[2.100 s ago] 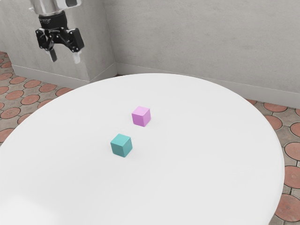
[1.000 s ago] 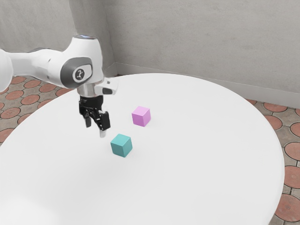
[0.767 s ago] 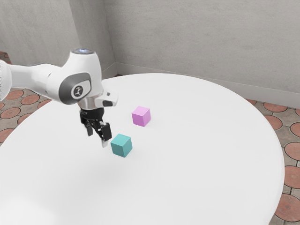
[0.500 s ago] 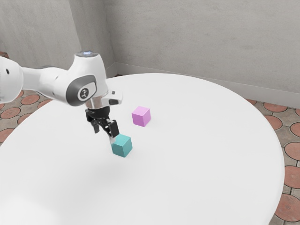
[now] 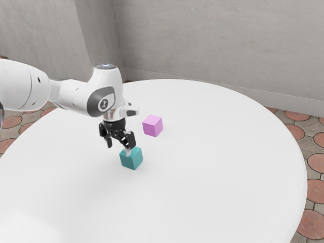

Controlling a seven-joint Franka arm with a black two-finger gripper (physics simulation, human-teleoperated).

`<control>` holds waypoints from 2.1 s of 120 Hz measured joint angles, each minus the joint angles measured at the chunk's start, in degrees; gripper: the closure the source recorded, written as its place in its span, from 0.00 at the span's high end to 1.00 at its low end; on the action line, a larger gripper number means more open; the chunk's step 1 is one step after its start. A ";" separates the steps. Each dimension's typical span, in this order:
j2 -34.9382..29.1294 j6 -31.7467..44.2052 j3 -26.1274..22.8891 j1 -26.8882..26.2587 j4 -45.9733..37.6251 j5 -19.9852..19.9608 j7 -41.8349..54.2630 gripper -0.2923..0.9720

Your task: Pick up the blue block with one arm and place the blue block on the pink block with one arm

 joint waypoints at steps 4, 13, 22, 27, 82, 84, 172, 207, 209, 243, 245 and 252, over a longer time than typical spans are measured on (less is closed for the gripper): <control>0.65 -0.02 -0.02 -0.07 0.56 -0.02 -0.32 0.77; 2.35 -0.07 -0.03 -0.13 2.05 0.03 -0.97 0.77; 3.75 -0.12 -0.04 -0.14 3.32 0.11 -1.54 0.77; 4.54 -0.17 -0.04 -0.18 4.24 0.17 -1.81 0.77; 8.02 -0.46 -0.20 -0.86 7.30 0.29 -3.79 0.77; 8.21 -0.44 -0.20 -0.88 7.28 0.29 -3.84 0.77; 12.46 1.16 -0.44 -1.02 9.53 0.02 -4.24 0.71; 12.32 1.43 -0.48 -0.97 9.86 0.35 -4.60 0.55; 12.13 1.38 -0.48 -1.01 9.98 0.33 -4.62 0.54; 12.28 -6.83 -0.74 -3.48 29.59 1.80 -4.94 0.52; 13.17 -7.61 -0.77 -3.41 31.40 1.89 -4.94 0.52; 16.15 -9.94 -1.00 -2.87 36.81 2.13 -4.86 0.53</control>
